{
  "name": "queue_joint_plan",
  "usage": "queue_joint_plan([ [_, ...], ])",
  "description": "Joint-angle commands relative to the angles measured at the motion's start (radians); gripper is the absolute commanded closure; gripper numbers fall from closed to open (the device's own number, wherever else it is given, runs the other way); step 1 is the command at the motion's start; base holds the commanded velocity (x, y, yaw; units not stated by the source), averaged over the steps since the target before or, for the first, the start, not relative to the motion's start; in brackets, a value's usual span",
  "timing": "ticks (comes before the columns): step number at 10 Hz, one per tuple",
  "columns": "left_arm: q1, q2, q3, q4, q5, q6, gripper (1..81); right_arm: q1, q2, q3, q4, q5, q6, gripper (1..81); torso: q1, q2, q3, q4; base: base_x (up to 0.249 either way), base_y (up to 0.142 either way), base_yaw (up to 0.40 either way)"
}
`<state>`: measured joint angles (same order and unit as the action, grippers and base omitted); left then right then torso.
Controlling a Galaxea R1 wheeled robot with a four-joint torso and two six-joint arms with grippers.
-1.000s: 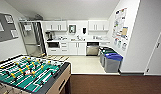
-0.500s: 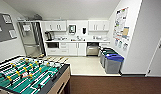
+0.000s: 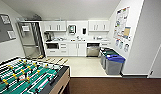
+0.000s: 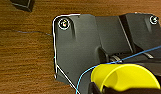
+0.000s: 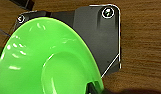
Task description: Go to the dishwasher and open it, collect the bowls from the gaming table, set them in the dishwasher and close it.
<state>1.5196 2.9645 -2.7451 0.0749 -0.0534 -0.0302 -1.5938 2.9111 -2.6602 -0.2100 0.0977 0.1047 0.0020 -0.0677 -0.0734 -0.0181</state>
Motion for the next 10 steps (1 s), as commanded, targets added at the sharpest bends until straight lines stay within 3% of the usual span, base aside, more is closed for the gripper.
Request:
queue_joint_plan([
  [1,-0.046,-0.007,-0.005,0.000,0.049,0.001,81.1,0.039,-0.011,-0.004,-0.003,-0.049,-0.002,81.1,0.000,0.000,0.000,0.000,0.125,0.000,0.000],
  [10,-0.046,-0.004,-0.005,-0.001,0.049,0.001,81.1,0.039,-0.010,-0.004,-0.002,-0.049,-0.005,81.1,-0.001,0.000,0.000,0.000,0.124,0.000,0.000],
])
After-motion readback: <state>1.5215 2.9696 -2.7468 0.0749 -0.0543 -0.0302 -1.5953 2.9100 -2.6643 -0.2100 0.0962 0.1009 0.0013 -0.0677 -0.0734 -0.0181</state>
